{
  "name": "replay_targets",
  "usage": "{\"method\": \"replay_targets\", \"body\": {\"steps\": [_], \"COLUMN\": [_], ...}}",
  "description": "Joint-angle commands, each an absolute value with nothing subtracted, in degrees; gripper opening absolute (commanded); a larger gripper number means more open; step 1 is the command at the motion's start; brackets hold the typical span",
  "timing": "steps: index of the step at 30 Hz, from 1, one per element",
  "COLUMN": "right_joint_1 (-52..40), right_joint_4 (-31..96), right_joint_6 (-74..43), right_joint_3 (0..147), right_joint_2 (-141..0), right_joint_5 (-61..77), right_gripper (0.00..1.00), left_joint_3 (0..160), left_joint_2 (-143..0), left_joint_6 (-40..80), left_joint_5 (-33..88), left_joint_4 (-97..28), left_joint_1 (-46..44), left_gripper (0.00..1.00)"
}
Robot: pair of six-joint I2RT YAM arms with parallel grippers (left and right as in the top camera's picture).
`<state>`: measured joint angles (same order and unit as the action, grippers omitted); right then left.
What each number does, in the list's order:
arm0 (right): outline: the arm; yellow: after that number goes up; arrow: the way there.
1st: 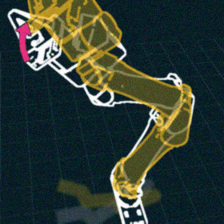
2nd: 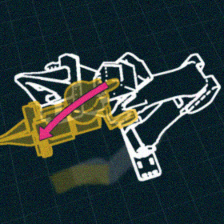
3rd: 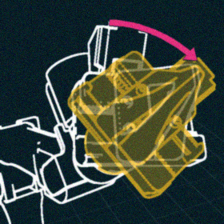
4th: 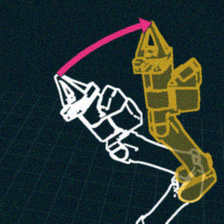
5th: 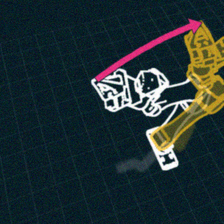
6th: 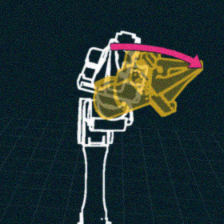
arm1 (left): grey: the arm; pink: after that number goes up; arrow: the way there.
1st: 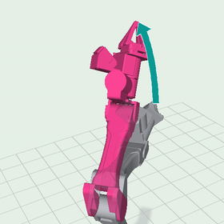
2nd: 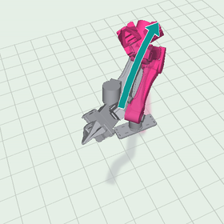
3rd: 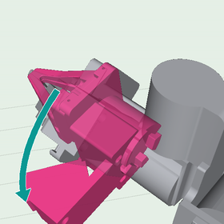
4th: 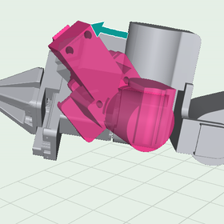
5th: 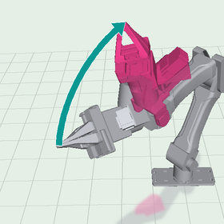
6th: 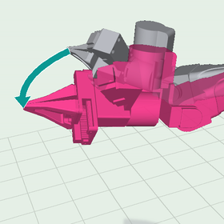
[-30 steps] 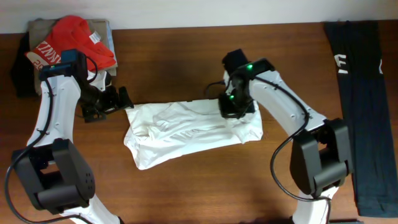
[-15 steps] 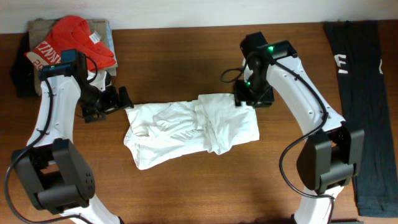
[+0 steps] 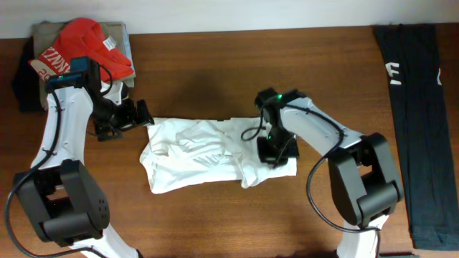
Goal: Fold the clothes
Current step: 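Fold the shirt strip's right end leftward with the right gripper, then press the folded right half down, then raise the right gripper away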
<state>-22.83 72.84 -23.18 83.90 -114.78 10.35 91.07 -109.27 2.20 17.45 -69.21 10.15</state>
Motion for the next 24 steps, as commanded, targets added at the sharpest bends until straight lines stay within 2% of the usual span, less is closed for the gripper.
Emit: {"method": "replay_targets", "body": {"steps": [1, 2, 3, 5, 13, 15, 16, 17, 18, 19, 21, 22, 23, 24], "right_joint_1": [-21.0, -21.0, -21.2, -22.1, -33.1, -34.1, -34.1, -34.1, -34.1, -34.1, -34.1, -34.1, -34.1, -34.1], "right_joint_4": [77.9, 78.8, 78.7, 78.2, 64.5, 63.2, 63.2, 62.7, 62.6, 62.2, 61.9, 61.6, 61.5, 61.9], "right_joint_6": [-23.1, -22.8, -22.8, -22.8, -22.8, -23.0, -23.0, -23.0, -23.0, -23.0, -23.0, -23.9, -24.6, -24.6], "right_joint_3": [96.6, 100.0, 101.0, 100.7, 91.3, 89.5, 89.4, 89.4, 89.4, 89.5, 89.9, 90.0, 90.0, 90.8], "right_joint_2": [-113.0, -113.0, -113.0, -113.6, -115.6, -118.1, -119.5, -120.8, -121.3, -121.3, -121.3, -121.3, -121.3, -121.3], "right_joint_5": [4.3, 4.3, 4.4, 5.8, 6.9, 6.8, 6.8, 7.1, 7.1, 7.1, 7.2, 7.3, 7.3, 7.3], "right_gripper": [0.20, 0.66, 0.86, 0.91, 0.87, 0.84, 0.78, 0.62, 0.53, 0.40, 0.23, 0.10, 0.04, 0.04], "left_joint_3": [91.5, 91.5, 91.5, 91.5, 91.5, 91.5, 91.5, 91.5, 91.5, 91.5, 91.5, 91.5, 91.5, 91.5], "left_joint_2": [-108.7, -108.7, -108.7, -108.7, -108.7, -108.7, -108.7, -108.7, -108.7, -108.7, -108.7, -108.7, -108.7, -108.7], "left_joint_6": [2.1, 2.1, 2.1, 2.1, 2.1, 2.1, 2.1, 2.1, 2.1, 2.1, 2.1, 2.1, 2.1, 2.1], "left_joint_5": [17.5, 17.5, 17.5, 17.5, 17.5, 17.5, 17.5, 17.5, 17.5, 17.5, 17.5, 17.5, 17.5, 17.5], "left_joint_4": [-69.3, -69.3, -69.3, -69.3, -69.3, -69.5, -69.5, -69.5, -69.5, -69.5, -69.4, -69.4, -69.4, -69.4], "left_joint_1": [10.3, 10.3, 10.3, 10.3, 10.3, 10.3, 10.3, 10.3, 10.3, 10.3, 10.3, 10.3, 10.3, 10.3], "left_gripper": [0.99, 0.99, 0.99, 0.99, 0.99, 0.99, 0.99, 0.99, 0.99, 0.99, 0.99, 0.99, 0.99, 0.99]}}
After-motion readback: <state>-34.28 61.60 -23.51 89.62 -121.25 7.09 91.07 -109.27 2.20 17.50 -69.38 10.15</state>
